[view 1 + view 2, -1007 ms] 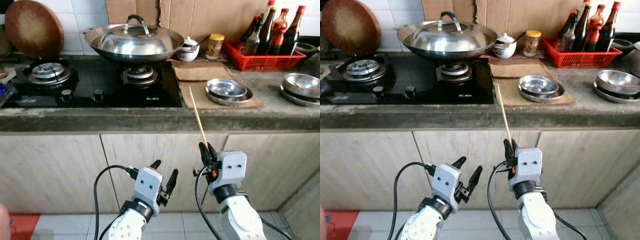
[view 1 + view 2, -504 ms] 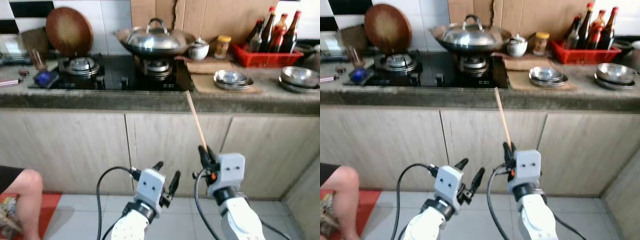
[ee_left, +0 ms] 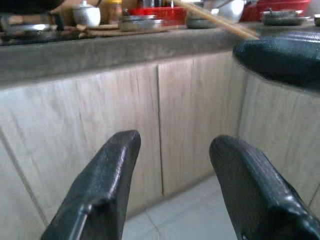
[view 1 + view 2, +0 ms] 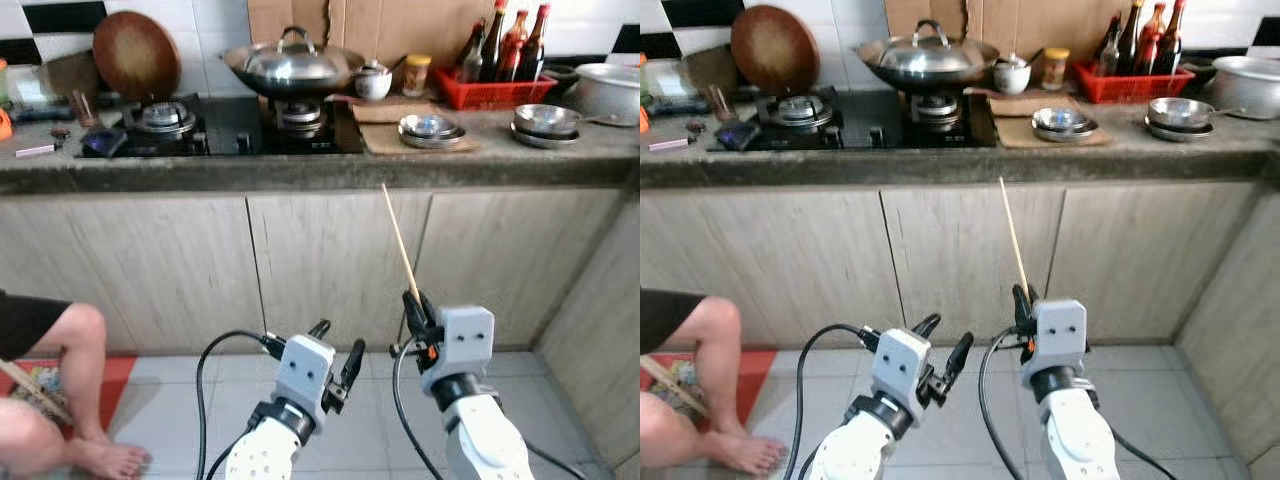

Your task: Kitchen organization

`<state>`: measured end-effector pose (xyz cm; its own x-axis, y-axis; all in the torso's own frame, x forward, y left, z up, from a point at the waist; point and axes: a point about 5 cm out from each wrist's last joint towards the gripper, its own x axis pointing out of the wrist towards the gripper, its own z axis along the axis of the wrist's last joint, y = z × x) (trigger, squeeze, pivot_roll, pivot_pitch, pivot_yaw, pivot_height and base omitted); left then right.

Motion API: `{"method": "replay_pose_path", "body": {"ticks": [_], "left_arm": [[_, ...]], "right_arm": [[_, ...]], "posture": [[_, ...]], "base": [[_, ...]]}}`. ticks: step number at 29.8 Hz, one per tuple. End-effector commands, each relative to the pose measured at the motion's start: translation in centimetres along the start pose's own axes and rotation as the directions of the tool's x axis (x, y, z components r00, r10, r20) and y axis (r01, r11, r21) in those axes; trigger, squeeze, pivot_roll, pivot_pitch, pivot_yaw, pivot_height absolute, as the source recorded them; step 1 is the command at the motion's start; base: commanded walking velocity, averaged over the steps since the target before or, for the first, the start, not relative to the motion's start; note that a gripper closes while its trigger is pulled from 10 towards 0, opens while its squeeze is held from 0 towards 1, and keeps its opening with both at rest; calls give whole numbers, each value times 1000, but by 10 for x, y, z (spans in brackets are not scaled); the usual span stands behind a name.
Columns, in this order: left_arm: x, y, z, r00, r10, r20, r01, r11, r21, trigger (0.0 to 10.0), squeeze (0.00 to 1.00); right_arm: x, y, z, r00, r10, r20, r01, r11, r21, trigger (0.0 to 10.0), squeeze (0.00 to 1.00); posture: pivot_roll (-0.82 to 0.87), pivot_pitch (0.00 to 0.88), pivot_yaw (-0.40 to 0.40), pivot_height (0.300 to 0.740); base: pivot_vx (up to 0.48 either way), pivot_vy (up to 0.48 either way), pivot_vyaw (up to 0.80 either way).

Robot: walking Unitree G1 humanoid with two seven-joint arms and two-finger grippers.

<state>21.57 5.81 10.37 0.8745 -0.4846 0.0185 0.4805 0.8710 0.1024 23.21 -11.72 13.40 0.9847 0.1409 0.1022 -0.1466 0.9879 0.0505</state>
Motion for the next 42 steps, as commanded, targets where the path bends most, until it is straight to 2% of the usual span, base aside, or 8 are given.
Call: {"method": "replay_pose_path", "body": {"ticks": [1,25,42], "left_arm": [[2,1,3,1000,10,12,-10,1000,4,10000,0],[2,3,1,1000,14,-4,-14,1000,10,10000,0],[1,3,0,1000,6,-7,-6,1000,18,10000,0]], "right_arm": [[1,1,3,1000,2,12,-2,1000,-4,10000,0],[-3,0,-2,1000,-16,-13,16,1000,-8,10000,0],[-3,3,-3,1000,-12,-14,12,1000,-4,10000,0]], "posture": [[-9,0,-43,740],[-9,0,-37,740],[-7,0,-27,740]], "base": [[0,0,0],[0,0,0],[236,0,-761]]}}
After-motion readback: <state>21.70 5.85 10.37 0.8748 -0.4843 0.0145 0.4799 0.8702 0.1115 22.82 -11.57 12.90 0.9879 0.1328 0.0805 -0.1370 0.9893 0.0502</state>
